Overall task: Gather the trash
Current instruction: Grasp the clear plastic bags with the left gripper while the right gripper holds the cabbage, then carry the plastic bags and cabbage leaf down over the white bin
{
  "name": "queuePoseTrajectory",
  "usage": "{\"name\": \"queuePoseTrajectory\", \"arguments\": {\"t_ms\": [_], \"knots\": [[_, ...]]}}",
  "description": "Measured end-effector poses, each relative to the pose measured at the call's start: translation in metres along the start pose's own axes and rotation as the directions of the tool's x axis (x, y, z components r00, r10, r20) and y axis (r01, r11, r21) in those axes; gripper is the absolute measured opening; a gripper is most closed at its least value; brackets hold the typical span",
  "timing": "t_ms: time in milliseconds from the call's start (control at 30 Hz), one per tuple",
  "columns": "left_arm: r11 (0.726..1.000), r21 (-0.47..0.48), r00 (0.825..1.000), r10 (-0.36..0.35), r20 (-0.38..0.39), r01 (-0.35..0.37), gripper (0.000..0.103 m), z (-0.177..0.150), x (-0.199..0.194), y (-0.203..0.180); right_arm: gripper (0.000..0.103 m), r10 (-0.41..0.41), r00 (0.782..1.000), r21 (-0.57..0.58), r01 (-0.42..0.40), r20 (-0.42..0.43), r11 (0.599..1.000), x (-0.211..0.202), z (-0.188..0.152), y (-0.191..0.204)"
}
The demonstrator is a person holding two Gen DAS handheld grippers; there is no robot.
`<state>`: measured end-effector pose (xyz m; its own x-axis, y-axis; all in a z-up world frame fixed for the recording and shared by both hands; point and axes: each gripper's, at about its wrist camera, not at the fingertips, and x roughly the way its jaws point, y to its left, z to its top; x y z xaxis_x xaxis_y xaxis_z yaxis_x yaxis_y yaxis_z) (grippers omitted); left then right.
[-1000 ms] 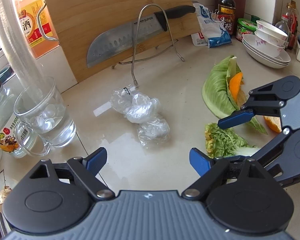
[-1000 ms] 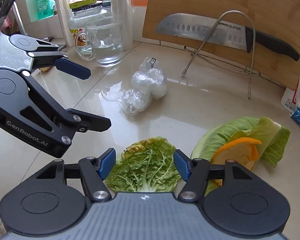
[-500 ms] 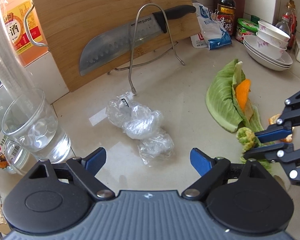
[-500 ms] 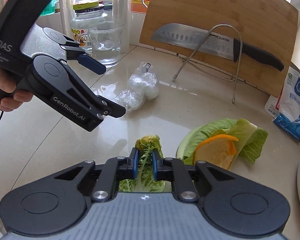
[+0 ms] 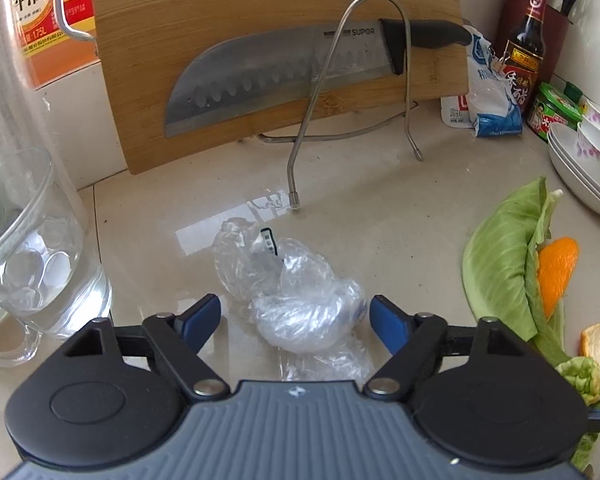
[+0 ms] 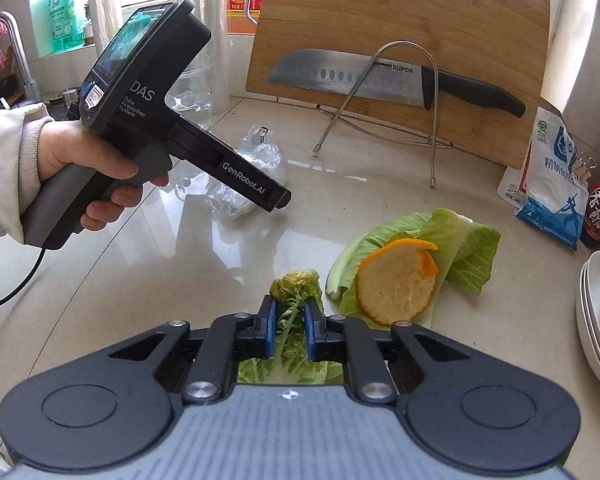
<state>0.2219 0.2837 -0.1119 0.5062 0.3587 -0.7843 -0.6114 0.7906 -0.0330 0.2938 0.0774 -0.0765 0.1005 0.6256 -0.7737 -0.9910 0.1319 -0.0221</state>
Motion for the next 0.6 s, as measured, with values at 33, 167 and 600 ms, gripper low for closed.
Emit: {"name": "queuePoseTrajectory", "arguments": {"t_ms": [33, 167, 600], "knots": [[1.0, -0.005, 1.0, -0.002, 0.0, 0.002, 0.07, 0.001, 0.0, 0.0, 0.017, -0.003, 1.0, 0.002, 0.003, 0.0, 1.0, 0.0, -0.001, 0.0], [1.0, -0.006, 1.0, -0.017, 0.001, 0.017, 0.054, 0.001, -0.003, 0.001, 0.017, -0.012, 1.0, 0.013, 0.012, -0.001, 1.0, -0.003, -0.004, 0.0], [0.992, 0.112, 0.998, -0.055, 0.008, 0.054, 0.052, -0.01, -0.053, -0.026, 0.017, -0.042, 0.999, 0.05, 0.041, 0.021, 0.998, -0.033, -0.022, 0.003]]}}
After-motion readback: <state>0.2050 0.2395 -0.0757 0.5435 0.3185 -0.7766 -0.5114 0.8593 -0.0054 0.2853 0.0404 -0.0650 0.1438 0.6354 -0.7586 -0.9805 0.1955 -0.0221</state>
